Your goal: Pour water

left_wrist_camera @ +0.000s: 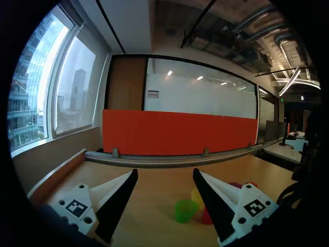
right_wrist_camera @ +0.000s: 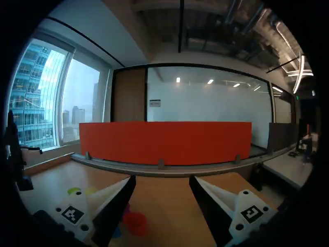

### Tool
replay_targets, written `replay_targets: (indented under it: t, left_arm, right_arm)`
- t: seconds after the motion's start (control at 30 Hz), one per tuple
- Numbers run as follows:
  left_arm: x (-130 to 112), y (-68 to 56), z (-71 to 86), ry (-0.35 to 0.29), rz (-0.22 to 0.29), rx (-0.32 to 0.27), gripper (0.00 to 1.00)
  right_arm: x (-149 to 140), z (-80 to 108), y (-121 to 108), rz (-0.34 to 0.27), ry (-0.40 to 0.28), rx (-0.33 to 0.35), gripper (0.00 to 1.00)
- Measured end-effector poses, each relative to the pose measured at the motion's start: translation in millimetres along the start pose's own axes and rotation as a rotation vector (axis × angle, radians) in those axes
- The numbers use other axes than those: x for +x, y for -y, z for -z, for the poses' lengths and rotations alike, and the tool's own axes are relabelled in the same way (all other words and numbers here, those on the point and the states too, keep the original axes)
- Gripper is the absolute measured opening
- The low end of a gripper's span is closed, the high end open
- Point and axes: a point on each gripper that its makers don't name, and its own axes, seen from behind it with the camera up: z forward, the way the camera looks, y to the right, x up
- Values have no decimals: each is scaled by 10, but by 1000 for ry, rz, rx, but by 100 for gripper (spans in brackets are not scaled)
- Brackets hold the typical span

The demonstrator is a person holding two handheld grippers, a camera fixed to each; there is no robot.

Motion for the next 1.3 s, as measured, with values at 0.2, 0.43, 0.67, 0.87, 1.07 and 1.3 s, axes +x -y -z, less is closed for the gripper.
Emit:
replay_targets:
  t: [0.2, 0.43, 0.67, 0.87, 1.07, 1.3]
  left_arm:
    - [313, -16, -16, -7, -34, -23, 100]
    - [511, -61, -17, -13, -48, -56, 100]
    - [462, -219, -39, 6, -44, -130, 100]
    - [450, -356, -52, 14, -39, -201, 100]
    - [482, -423, -66, 9, -38, -246, 100]
    - [455, -462, -108, 17, -33, -275, 100]
  right_arm:
    - [208, -17, 59, -7, 3, 19, 100]
    - [317, -4, 133, -29, -4, 60, 100]
    - [295, 32, 303, -37, 3, 149, 100]
    - [292, 18, 428, -37, 8, 215, 100]
    - [305, 52, 614, -17, 13, 291, 100]
    - [342, 39, 794, 2, 14, 358, 100]
